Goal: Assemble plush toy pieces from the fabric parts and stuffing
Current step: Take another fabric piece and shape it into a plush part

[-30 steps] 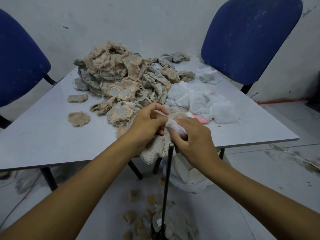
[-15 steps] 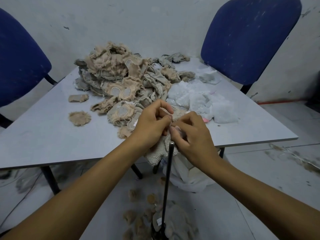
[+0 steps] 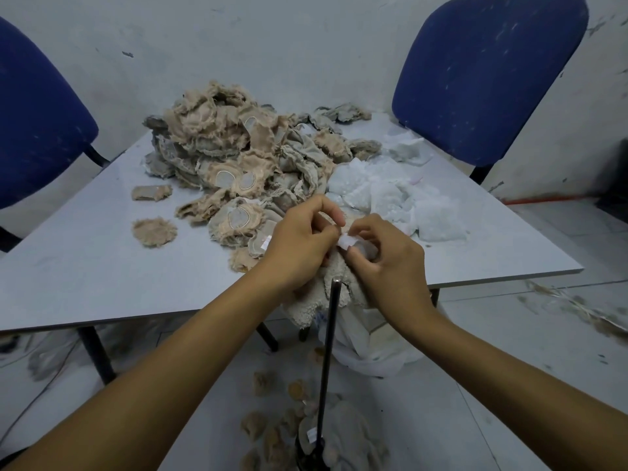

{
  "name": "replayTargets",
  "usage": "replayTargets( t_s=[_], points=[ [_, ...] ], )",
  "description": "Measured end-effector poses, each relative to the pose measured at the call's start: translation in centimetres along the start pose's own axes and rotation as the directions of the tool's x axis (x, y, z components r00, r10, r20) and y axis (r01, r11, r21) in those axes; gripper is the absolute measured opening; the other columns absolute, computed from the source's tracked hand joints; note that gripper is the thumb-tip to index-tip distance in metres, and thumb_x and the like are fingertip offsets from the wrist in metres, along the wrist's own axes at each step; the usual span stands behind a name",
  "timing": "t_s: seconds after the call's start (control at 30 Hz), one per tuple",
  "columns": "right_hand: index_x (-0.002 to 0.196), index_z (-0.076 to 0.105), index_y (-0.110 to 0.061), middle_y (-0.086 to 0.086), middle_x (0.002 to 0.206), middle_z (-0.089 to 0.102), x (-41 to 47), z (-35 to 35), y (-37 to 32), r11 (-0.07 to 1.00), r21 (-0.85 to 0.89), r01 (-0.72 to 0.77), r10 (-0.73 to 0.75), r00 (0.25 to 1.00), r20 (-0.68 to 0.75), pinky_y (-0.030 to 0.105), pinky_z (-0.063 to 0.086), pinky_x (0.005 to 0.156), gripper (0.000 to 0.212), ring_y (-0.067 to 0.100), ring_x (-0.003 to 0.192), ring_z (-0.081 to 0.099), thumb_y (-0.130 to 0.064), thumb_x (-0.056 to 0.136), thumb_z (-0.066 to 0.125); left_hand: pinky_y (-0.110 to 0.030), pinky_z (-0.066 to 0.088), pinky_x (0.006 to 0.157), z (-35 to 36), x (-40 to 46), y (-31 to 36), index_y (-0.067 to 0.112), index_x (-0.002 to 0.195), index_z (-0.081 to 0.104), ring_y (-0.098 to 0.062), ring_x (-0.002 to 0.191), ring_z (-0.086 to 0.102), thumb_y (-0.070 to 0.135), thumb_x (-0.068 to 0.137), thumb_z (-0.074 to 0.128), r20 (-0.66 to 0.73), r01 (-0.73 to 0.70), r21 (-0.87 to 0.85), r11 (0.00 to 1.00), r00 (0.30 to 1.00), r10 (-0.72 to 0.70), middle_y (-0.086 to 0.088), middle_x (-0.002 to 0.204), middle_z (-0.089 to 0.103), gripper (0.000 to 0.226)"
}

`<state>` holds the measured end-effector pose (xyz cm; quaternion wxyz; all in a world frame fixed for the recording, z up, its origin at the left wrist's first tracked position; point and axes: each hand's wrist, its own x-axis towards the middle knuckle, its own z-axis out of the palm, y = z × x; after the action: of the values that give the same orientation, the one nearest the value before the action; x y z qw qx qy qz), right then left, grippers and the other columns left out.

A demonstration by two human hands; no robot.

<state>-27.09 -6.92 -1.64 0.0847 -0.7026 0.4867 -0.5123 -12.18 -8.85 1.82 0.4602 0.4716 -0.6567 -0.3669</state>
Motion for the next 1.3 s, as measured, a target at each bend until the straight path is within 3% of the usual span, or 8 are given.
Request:
replayTargets(
  t_s=[0.07, 0.2, 0.33, 0.63, 0.9, 1.03, 1.2, 1.3],
  points=[
    [0.091, 0.07, -0.015, -0.001, 0.093, 0.06, -0.2, 0.3, 0.1, 0.996, -0.048, 0.072, -0.074, 0.997, -0.022, 0.025, 0.044, 0.067, 0.004, 0.009, 0.08, 0.056, -0.018, 0.088, 0.073, -0.04, 0.045, 0.054, -0.2, -0.1, -0.1, 0.018, 0.084, 0.059, -0.02, 0.051, 0.051, -0.002, 0.092, 0.056, -0.013, 0.009, -0.015, 1.0, 1.0, -0.009, -0.009, 0.064, 0.054, 0.022],
    [0.093, 0.075, -0.01, 0.008, 0.108, 0.056, -0.7, 0.6, 0.3, 0.973, -0.139, 0.185, -0.176, 0.981, 0.078, 0.04, 0.052, 0.065, 0.02, 0.019, 0.087, 0.061, -0.025, 0.096, 0.063, -0.038, 0.044, 0.054, -0.5, -0.1, -0.4, 0.017, 0.084, 0.059, -0.021, 0.051, 0.051, -0.003, 0.093, 0.056, -0.043, 0.022, -0.025, 0.999, 0.999, -0.023, -0.009, 0.065, 0.055, 0.022],
    [0.104, 0.072, -0.008, 0.008, 0.101, 0.06, -0.9, 0.2, 0.4, 0.96, -0.139, 0.243, -0.239, 0.97, 0.043, 0.039, 0.051, 0.067, 0.018, 0.023, 0.089, 0.059, -0.02, 0.093, 0.064, -0.032, 0.048, 0.05, -0.4, 0.2, -0.2, 0.015, 0.086, 0.06, -0.017, 0.049, 0.053, -0.002, 0.092, 0.058, -0.051, 0.027, -0.033, 0.999, 0.998, -0.029, -0.005, 0.063, 0.055, 0.018],
    [0.102, 0.076, -0.017, 0.002, 0.093, 0.06, -0.1, 1.0, -0.5, 0.983, -0.178, 0.039, -0.04, 0.999, -0.002, 0.042, 0.051, 0.061, 0.014, 0.022, 0.083, 0.06, -0.022, 0.091, 0.068, -0.053, 0.048, 0.054, -0.1, -0.1, 0.0, 0.024, 0.079, 0.06, -0.03, 0.057, 0.055, 0.0, 0.091, 0.056, -0.07, -0.027, 0.083, 0.996, 0.997, 0.033, -0.015, 0.07, 0.062, 0.027],
    [0.106, 0.051, -0.022, -0.004, 0.088, 0.056, 0.5, 1.4, -1.1, 0.996, -0.047, -0.08, 0.078, 0.996, -0.049, 0.034, 0.047, 0.063, 0.029, 0.016, 0.081, 0.055, -0.019, 0.084, 0.069, -0.041, 0.045, 0.052, 0.2, 0.0, -0.2, 0.028, 0.076, 0.06, -0.018, 0.053, 0.051, 0.002, 0.088, 0.058, -0.056, -0.03, 0.099, 0.995, 0.998, 0.036, 0.002, 0.061, 0.057, 0.029],
    [0.1, 0.061, -0.016, -0.007, 0.09, 0.062, -0.7, 0.7, -0.9, 0.993, -0.085, 0.087, -0.089, 0.996, -0.014, 0.038, 0.05, 0.064, 0.015, 0.018, 0.081, 0.057, -0.022, 0.09, 0.07, -0.038, 0.045, 0.048, -0.1, 0.2, -0.4, 0.028, 0.076, 0.059, -0.019, 0.051, 0.052, 0.002, 0.09, 0.057, -0.089, 0.015, 0.085, 0.996, 0.996, -0.007, 0.003, 0.061, 0.057, 0.029],
    [0.116, 0.072, -0.022, -0.011, 0.112, 0.071, -0.3, -0.4, 0.3, 0.985, -0.052, 0.163, -0.149, 0.966, 0.213, 0.033, 0.047, 0.083, 0.021, 0.018, 0.097, 0.059, -0.025, 0.097, 0.062, -0.047, 0.048, 0.05, -0.3, 0.3, -0.5, 0.027, 0.075, 0.059, -0.022, 0.054, 0.053, 0.003, 0.089, 0.058, -0.124, 0.038, 0.112, 0.993, 0.992, -0.024, 0.0, 0.064, 0.058, 0.028],
    [0.112, 0.074, -0.02, -0.005, 0.108, 0.07, -0.3, 0.1, 0.2, 0.98, -0.133, 0.147, -0.127, 0.981, 0.148, 0.036, 0.047, 0.08, 0.019, 0.023, 0.094, 0.06, -0.021, 0.095, 0.065, -0.037, 0.044, 0.05, 0.1, 0.2, -0.2, 0.027, 0.075, 0.059, -0.017, 0.054, 0.053, 0.003, 0.089, 0.056, -0.127, 0.024, 0.131, 0.991, 0.992, -0.007, 0.002, 0.063, 0.058, 0.028]
  ],
)
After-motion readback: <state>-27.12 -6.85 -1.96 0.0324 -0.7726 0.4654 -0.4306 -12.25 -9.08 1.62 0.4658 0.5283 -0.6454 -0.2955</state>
